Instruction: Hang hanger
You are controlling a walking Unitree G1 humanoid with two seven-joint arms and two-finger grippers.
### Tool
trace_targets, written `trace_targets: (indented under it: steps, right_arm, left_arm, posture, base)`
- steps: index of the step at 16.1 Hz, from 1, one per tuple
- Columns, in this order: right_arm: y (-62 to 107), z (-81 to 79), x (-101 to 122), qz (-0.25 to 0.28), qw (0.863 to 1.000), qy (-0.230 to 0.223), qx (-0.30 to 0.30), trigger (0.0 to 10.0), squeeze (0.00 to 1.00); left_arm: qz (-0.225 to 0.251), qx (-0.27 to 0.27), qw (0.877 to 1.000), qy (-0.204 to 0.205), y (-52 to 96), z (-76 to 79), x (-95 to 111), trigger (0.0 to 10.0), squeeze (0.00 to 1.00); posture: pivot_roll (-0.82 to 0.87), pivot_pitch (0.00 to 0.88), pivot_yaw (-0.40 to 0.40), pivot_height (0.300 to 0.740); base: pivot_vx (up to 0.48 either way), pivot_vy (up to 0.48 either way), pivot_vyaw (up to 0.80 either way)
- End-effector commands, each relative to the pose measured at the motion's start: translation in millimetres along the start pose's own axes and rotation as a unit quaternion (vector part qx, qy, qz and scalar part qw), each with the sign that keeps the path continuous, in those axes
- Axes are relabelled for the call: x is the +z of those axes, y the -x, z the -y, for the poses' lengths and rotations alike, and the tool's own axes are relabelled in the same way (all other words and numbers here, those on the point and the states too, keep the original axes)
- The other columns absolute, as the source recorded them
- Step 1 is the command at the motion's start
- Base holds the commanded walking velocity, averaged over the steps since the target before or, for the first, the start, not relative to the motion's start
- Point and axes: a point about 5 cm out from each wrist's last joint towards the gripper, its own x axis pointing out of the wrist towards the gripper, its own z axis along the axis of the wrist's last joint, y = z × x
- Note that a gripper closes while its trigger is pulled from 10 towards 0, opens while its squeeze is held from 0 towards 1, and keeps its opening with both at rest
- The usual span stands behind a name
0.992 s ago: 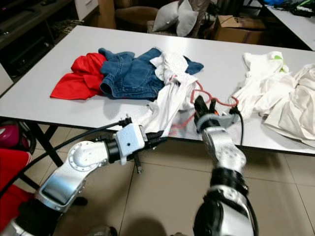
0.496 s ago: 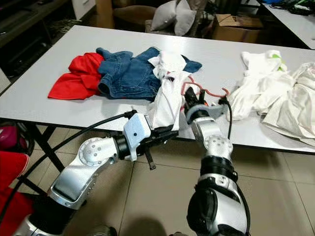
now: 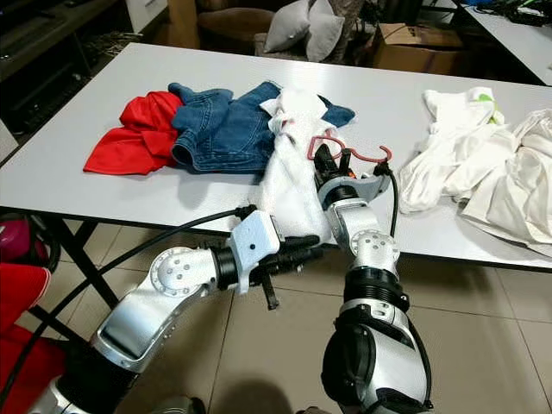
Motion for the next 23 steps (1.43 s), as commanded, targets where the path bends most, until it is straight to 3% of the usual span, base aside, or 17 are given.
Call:
trace_targets:
  steps: [1, 5, 7, 10, 11, 12, 14, 15, 16, 17, 19, 21, 23]
  right_arm:
    - [0.1, -4.8, 6, 0.009, 1.0, -0.007, 0.014, 10.0, 0.0]
    - [3.7, -4.6, 14, 0.007, 0.999, 0.042, 0.02, 10.0, 0.0]
    - [10.0, -9.5, 22, 0.01, 0.997, 0.05, 0.05, 10.0, 0.0]
    - [22.3, -12.1, 40, 0.027, 0.995, 0.067, 0.072, 10.0, 0.0]
    - [35.2, -12.2, 50, 0.032, 0.992, 0.098, 0.075, 10.0, 0.0]
    - [41.5, -13.9, 52, 0.027, 0.991, 0.101, 0.088, 10.0, 0.0]
    - [57.1, -16.1, 54, 0.014, 0.985, 0.136, 0.105, 10.0, 0.0]
    - [67.4, -17.7, 53, -0.002, 0.98, 0.162, 0.114, 10.0, 0.0]
    - [85.2, -22.6, 48, -0.016, 0.967, 0.208, 0.143, 10.0, 0.0]
    - [96.8, -27.5, 45, -0.021, 0.963, 0.213, 0.165, 10.0, 0.0]
    - [111.8, -34.6, 40, -0.026, 0.956, 0.223, 0.188, 10.0, 0.0]
    - [133.7, -44.4, 31, -0.035, 0.944, 0.247, 0.218, 10.0, 0.0]
    - [140.2, -44.8, 27, -0.041, 0.941, 0.253, 0.221, 10.0, 0.0]
  left_arm:
    - [0.01, -0.014, 1.0, -0.005, -0.4, 2.7, 6, 10.0, 1.0]
    - [0.021, -0.033, 0.999, 0.012, 5.5, 10.4, 10, 10.0, 1.0]
    - [0.033, -0.023, 0.998, 0.042, 18.0, 9.6, 10, 10.0, 1.0]
    - [0.069, 0.044, 0.991, 0.101, 45.7, -4.7, 11, 10.0, 1.0]
    - [0.065, 0.097, 0.983, 0.139, 66.6, -15.1, 6, 10.0, 1.0]
    - [0.06, 0.124, 0.979, 0.149, 75.1, -20.2, 4, 10.0, 1.0]
    - [0.061, 0.209, 0.961, 0.173, 96.4, -35.9, -4, 10.0, 0.46]
    - [0.062, 0.265, 0.945, 0.184, 109.2, -45.1, -8, 10.0, 0.02]
    - [0.061, 0.338, 0.922, 0.18, 124.6, -53.5, -13, 10.0, 0.0]
    - [0.058, 0.365, 0.911, 0.183, 130.2, -53.7, -16, 10.0, 0.0]
    - [0.037, 0.374, 0.911, 0.171, 131.8, -48.6, -21, 10.0, 0.0]
    - [0.023, 0.374, 0.909, 0.182, 126.2, -33.3, -26, 10.0, 0.0]
    - [0.019, 0.373, 0.908, 0.188, 123.8, -27.9, -28, 10.0, 0.0]
  posture:
    - [0.05, 0.05, -0.02, 0.74]
    - [0.05, 0.049, -0.018, 0.74]
    - [0.05, 0.048, -0.02, 0.74]
    - [0.05, 0.046, -0.021, 0.74]
    - [0.05, 0.041, -0.027, 0.74]
    - [0.05, 0.04, -0.027, 0.74]
    - [0.04, 0.036, -0.021, 0.74]
    - [0.04, 0.036, -0.019, 0.74]
    - [0.03, 0.035, -0.017, 0.74]
    - [0.03, 0.035, -0.015, 0.74]
    - [0.02, 0.035, -0.012, 0.74]
    - [0.01, 0.037, 0.001, 0.74]
    - [0.01, 0.035, 0.004, 0.74]
  base:
    - [0.0, 0.0, 0.0]
    - [0.0, 0.0, 0.0]
    - [0.0, 0.0, 0.0]
    - [0.0, 0.0, 0.0]
    - [0.0, 0.0, 0.0]
    - [0.0, 0.0, 0.0]
    - [0.0, 0.0, 0.0]
    - [0.0, 0.0, 0.0]
    - [0.0, 0.0, 0.0]
    - [0.0, 0.0, 0.0]
    - [0.0, 0.0, 0.0]
    - [0.0, -0.193, 0.8]
    - [0.0, -0.474, 0.8]
